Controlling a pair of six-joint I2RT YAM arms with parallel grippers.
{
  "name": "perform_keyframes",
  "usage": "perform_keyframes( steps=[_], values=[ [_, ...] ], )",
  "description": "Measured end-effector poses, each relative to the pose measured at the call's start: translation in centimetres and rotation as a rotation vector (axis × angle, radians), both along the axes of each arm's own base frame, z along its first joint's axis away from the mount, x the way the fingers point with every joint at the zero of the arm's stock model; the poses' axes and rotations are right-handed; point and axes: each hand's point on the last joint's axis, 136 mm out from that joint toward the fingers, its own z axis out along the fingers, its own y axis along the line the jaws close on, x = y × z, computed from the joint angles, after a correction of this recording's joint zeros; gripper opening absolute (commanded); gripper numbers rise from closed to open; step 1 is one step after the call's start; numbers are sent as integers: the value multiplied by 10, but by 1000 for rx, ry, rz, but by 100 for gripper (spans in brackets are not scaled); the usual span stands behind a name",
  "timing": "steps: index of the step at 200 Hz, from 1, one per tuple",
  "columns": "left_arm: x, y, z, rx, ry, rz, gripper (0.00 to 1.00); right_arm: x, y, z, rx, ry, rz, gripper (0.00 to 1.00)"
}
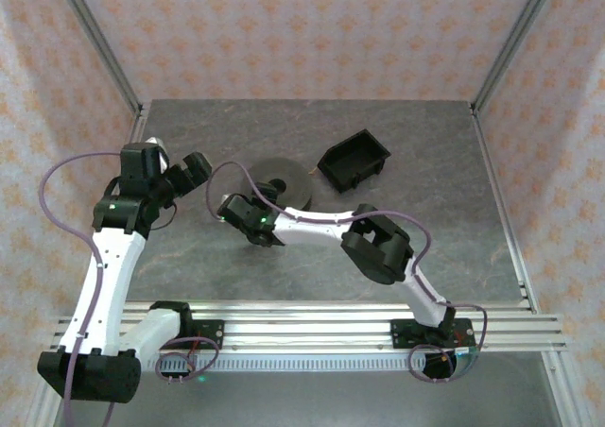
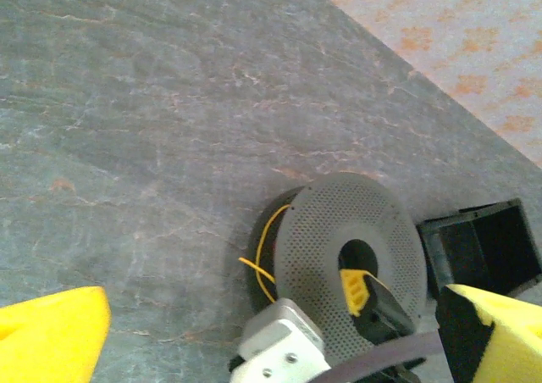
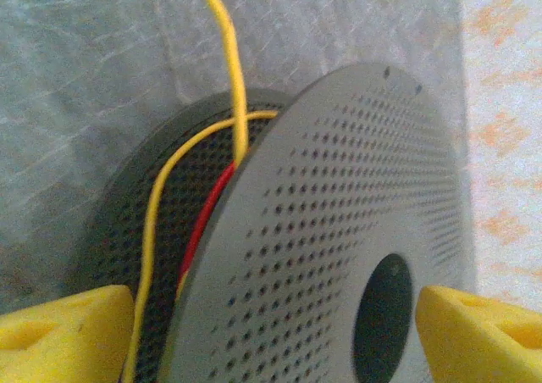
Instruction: Wrap the cables
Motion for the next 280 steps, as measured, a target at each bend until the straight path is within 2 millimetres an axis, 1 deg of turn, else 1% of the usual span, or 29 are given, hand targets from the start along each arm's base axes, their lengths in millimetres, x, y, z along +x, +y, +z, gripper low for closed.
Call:
perform_keyframes(
  steps=[19, 32, 46, 65, 84, 102, 112, 132, 149, 159, 177, 192, 209, 232, 256, 270, 280],
  values=[
    [0, 4, -3, 19, 5, 17, 99, -18, 0, 6, 43, 107, 28, 99],
    [1, 6, -1, 30, -1, 19, 99, -32, 3, 20, 106, 185, 56, 99],
    [2, 7, 0, 40, -8, 18, 99, -47, 8, 41, 194, 258, 82, 99],
    [2, 10, 2, 58, -19, 25, 99, -68, 12, 76, 337, 338, 111, 99],
    [0, 15, 3, 81, -38, 41, 99, -87, 2, 109, 467, 382, 119, 99],
    [-7, 19, 5, 109, -63, 56, 99, -100, -17, 135, 587, 403, 106, 99],
    [-13, 22, 7, 120, -80, 67, 99, -105, -29, 145, 648, 406, 94, 99],
    [-24, 25, 17, 136, -136, 82, 99, -107, -65, 162, 768, 379, 39, 99],
    [-37, 25, 29, 135, -208, 88, 99, -107, -102, 176, 868, 330, -26, 99],
    [-45, 25, 33, 134, -244, 92, 99, -108, -122, 182, 927, 308, -61, 99],
    [-59, 25, 32, 136, -292, 100, 99, -104, -163, 193, 1026, 241, -150, 100],
    [-66, 25, 25, 136, -317, 100, 99, -99, -197, 194, 1090, 177, -242, 100],
    [-64, 25, 7, 140, -295, 98, 99, -84, -237, 191, 1131, 96, -382, 100],
    [-47, 30, -27, 181, -213, 100, 99, -57, -293, 179, 1140, -30, -605, 100],
    [-27, 39, -71, 269, -139, 95, 99, -36, -350, 154, 1117, -138, -826, 100],
    [-21, 42, -98, 316, -105, 82, 99, -26, -380, 137, 1103, -193, -942, 100],
    [-19, 45, -114, 346, -84, 80, 99, -21, -396, 125, 1097, -221, -1001, 100]
  ],
)
